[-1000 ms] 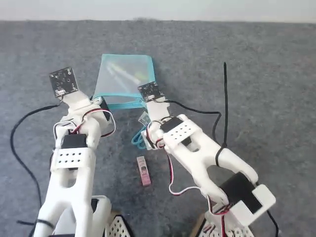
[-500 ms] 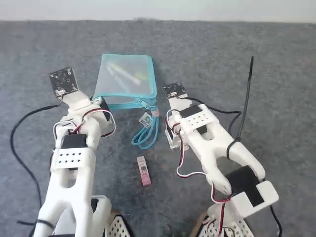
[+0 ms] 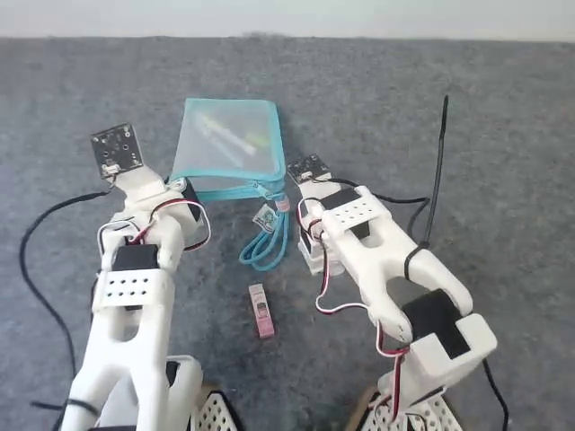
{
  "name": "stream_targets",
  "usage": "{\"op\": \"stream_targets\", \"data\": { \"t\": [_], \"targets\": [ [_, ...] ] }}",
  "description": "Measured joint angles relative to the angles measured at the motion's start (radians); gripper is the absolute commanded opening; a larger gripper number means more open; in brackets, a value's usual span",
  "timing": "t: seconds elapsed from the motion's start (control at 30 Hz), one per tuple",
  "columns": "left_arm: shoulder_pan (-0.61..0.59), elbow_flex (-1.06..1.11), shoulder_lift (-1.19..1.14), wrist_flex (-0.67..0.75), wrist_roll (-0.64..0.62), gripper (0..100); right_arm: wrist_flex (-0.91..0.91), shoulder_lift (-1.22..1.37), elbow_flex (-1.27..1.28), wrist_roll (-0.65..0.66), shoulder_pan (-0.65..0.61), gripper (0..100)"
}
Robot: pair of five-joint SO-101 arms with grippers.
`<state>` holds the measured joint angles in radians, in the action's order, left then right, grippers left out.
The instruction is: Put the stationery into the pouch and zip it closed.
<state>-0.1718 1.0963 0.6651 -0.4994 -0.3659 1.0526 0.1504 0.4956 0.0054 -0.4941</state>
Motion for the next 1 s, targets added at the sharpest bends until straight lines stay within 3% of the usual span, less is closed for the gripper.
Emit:
{"op": "stream_targets", "data": {
  "t": [0.17,0.43,0.6,0.77,1.0],
  "targets": [
    [0.000,0.000,0.000,0.000,0.000,2,0.041,-0.025,-0.003,0.052,0.063,0.6],
    [0.000,0.000,0.000,0.000,0.000,2,0.423,-0.379,-0.141,0.330,0.133,0.7],
    [0.000,0.000,0.000,0.000,0.000,2,0.620,-0.546,-0.322,0.341,-0.009,0.7],
    [0.000,0.000,0.000,0.000,0.000,2,0.664,-0.545,-0.427,0.341,-0.207,0.7],
    [0.000,0.000,0.000,0.000,0.000,2,0.631,-0.330,-0.535,0.296,-0.245,0.7]
  ]
}}
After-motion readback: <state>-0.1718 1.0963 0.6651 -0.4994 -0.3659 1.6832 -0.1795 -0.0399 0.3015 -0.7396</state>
